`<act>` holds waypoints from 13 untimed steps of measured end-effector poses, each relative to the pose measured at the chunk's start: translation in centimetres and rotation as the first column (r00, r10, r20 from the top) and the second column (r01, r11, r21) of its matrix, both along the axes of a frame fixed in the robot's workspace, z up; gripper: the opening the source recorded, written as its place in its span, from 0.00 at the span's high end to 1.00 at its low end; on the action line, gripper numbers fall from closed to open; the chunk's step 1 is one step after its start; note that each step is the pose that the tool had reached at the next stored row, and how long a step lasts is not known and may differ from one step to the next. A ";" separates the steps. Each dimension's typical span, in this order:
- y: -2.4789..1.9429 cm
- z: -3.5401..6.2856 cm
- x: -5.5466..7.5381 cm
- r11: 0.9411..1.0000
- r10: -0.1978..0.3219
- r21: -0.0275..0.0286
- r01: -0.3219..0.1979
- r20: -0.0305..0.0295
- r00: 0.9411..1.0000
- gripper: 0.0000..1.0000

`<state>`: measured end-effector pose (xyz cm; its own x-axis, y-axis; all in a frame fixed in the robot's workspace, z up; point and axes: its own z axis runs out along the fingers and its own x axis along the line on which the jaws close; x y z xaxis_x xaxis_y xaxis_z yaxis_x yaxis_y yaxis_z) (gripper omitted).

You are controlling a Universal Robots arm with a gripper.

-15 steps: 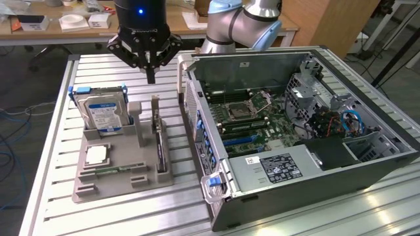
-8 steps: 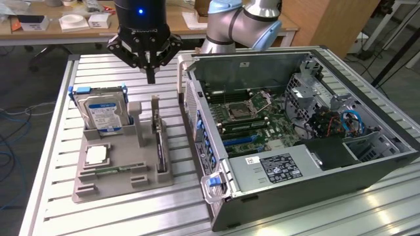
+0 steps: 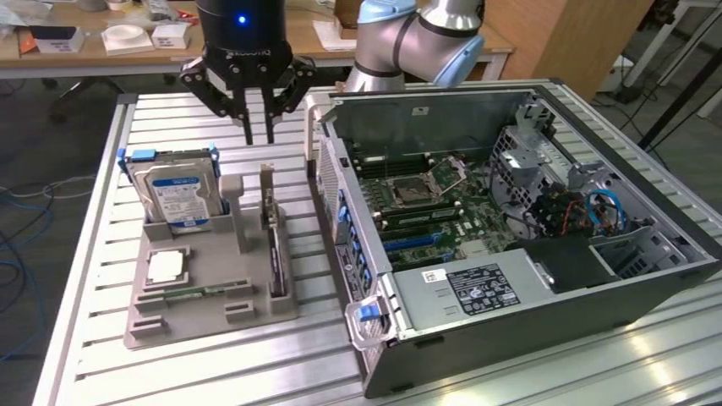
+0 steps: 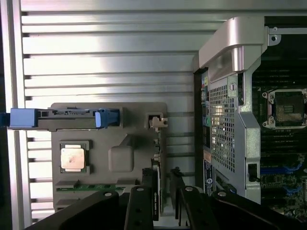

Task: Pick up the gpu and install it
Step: 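Pick up the gpu and move the gpu toward the slot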

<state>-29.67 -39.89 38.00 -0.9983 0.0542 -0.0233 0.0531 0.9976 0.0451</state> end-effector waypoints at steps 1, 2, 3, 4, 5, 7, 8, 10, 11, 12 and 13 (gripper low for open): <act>0.00 0.00 0.0 1.000 0.000 0.000 0.000 0.000 1.000 0.65; 0.00 0.00 0.0 1.000 0.000 0.000 0.000 0.000 1.000 0.65; 0.00 0.00 0.0 1.000 0.000 0.000 0.000 0.000 1.000 0.65; 0.00 0.00 0.0 1.000 0.000 0.000 0.000 0.000 1.000 0.59; 0.00 0.00 0.0 1.000 0.000 0.000 0.000 0.000 1.000 0.53; 0.00 0.00 0.0 1.000 0.000 0.000 0.000 0.000 1.000 0.47; 0.00 0.00 0.0 1.000 0.000 0.000 0.000 0.000 1.000 0.47; 0.00 0.00 0.0 1.000 0.000 0.000 0.000 0.000 1.000 0.41; 0.00 0.00 0.0 1.000 0.000 0.000 0.000 0.000 1.000 0.41; 0.00 0.00 0.0 1.000 0.000 0.000 0.000 0.000 1.000 0.41; 0.00 0.00 0.0 1.000 0.000 0.000 0.000 0.000 1.000 0.41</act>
